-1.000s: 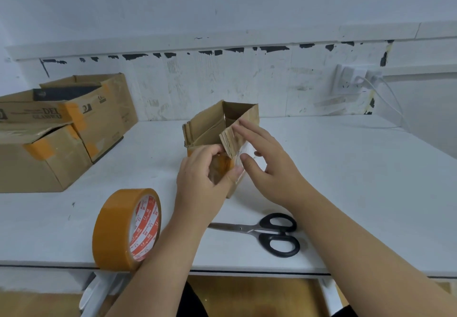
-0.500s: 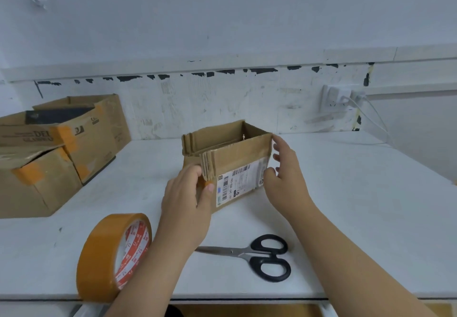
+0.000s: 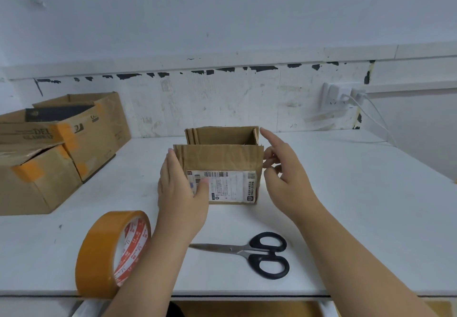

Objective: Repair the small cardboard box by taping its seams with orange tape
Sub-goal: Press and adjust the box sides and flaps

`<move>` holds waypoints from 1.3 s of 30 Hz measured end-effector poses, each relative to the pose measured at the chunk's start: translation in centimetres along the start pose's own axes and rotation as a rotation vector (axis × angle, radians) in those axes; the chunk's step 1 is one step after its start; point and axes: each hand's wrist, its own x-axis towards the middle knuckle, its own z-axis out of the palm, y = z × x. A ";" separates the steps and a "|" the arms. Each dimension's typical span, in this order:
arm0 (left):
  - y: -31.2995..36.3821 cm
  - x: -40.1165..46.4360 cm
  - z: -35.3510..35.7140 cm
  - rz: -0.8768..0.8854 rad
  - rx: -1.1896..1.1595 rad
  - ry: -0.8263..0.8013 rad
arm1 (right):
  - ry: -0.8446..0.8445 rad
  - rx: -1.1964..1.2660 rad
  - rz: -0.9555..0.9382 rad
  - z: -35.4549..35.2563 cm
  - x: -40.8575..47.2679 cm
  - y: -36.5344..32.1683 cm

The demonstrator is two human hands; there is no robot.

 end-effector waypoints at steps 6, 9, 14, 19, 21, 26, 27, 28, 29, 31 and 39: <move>0.4 0.5 0.1 -0.094 0.259 0.027 | -0.030 -0.096 -0.118 0.0 0.0 -0.4; 1.1 -0.2 -0.1 0.024 0.297 0.126 | -0.044 -0.126 -0.144 0.0 0.0 -0.8; 2.1 -1.0 0.1 0.418 0.089 -0.031 | -0.155 -0.229 -0.240 0.1 0.4 -2.2; 1.8 -1.1 0.3 0.431 0.087 -0.090 | -0.209 -0.294 -0.348 0.2 1.2 -2.8; 1.4 -1.0 0.2 0.412 0.108 -0.072 | -0.209 -0.324 -0.341 0.1 1.4 -2.9; 1.1 -0.7 0.0 0.378 0.093 -0.043 | -0.207 -0.342 -0.323 0.1 1.6 -3.7; 1.1 -0.7 0.0 0.379 0.083 -0.039 | -0.203 -0.335 -0.323 0.2 1.6 -3.9; 0.9 -0.7 0.1 0.383 0.067 -0.037 | -0.200 -0.332 -0.326 0.3 1.7 -4.2; 0.9 -0.8 0.1 0.392 0.046 -0.038 | -0.197 -0.338 -0.330 0.4 1.7 -4.4; 0.6 -1.1 0.2 0.389 -0.003 -0.050 | -0.202 -0.355 -0.328 0.5 1.9 -4.7; -0.1 -0.7 1.0 0.275 -0.117 -0.059 | -0.249 -0.481 -0.264 1.0 1.6 -4.5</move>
